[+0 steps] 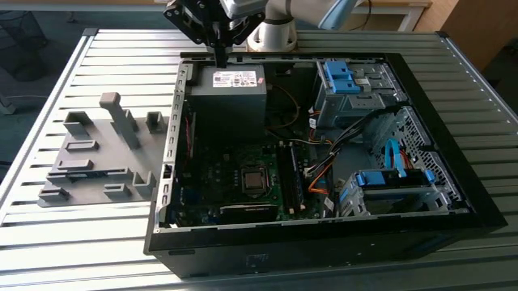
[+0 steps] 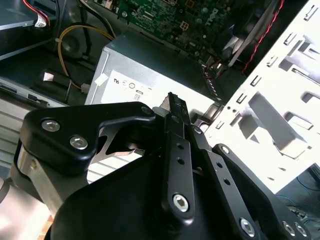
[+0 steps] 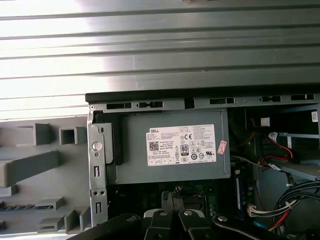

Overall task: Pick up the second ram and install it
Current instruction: 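Reach for the second ram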

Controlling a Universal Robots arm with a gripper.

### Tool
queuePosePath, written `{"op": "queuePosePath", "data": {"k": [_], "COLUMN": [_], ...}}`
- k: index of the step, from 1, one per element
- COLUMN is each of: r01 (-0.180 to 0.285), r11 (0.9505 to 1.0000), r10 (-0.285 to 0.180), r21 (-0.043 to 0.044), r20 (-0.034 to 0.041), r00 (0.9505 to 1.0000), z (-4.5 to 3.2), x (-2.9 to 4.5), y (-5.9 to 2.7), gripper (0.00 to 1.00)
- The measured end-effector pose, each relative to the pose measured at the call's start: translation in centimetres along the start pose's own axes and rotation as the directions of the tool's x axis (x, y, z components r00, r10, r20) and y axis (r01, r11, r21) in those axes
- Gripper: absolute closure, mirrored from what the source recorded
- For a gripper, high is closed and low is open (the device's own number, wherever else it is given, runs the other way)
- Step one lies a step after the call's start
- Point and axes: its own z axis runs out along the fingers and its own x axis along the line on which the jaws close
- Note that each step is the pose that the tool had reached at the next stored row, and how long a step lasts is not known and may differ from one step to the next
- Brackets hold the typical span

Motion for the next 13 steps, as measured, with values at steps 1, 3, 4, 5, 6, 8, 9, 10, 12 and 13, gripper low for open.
{"op": "queuePosePath", "data": {"k": [1,3,4,5,6,8,9,10,12,13], "r01": [0.0,0.0,0.0,0.0,0.0,0.0,0.0,0.0,0.0,0.0], "r11": [1.0,1.0,1.0,1.0,1.0,1.0,1.0,1.0,1.0,1.0], "r10": [0.0,0.0,0.0,0.0,0.0,0.0,0.0,0.0,0.0,0.0], "r21": [0.0,0.0,-0.0001,0.0,-0.0001,0.0,0.0,0.0,0.0,0.0], "r20": [0.0,0.0,0.0001,0.0001,0.0001,0.0001,0.0001,0.0,0.0,0.0001], "r00": [1.0,1.0,1.0,1.0,1.0,1.0,1.0,1.0,1.0,1.0], "z": [0.0,0.0,0.0,0.0,0.0,-0.01,-0.01,-0.01,-0.01,-0.01], "x": [0.08,0.24,0.31,0.4,0.47,0.61,0.69,0.76,0.92,1.0], "y": [-0.01,-0.02,-0.03,-0.03,-0.04,-0.05,-0.05,-0.06,-0.07,-0.08], "gripper": [0.89,0.89,0.89,0.89,0.89,0.89,0.89,0.89,0.89,0.89]}}
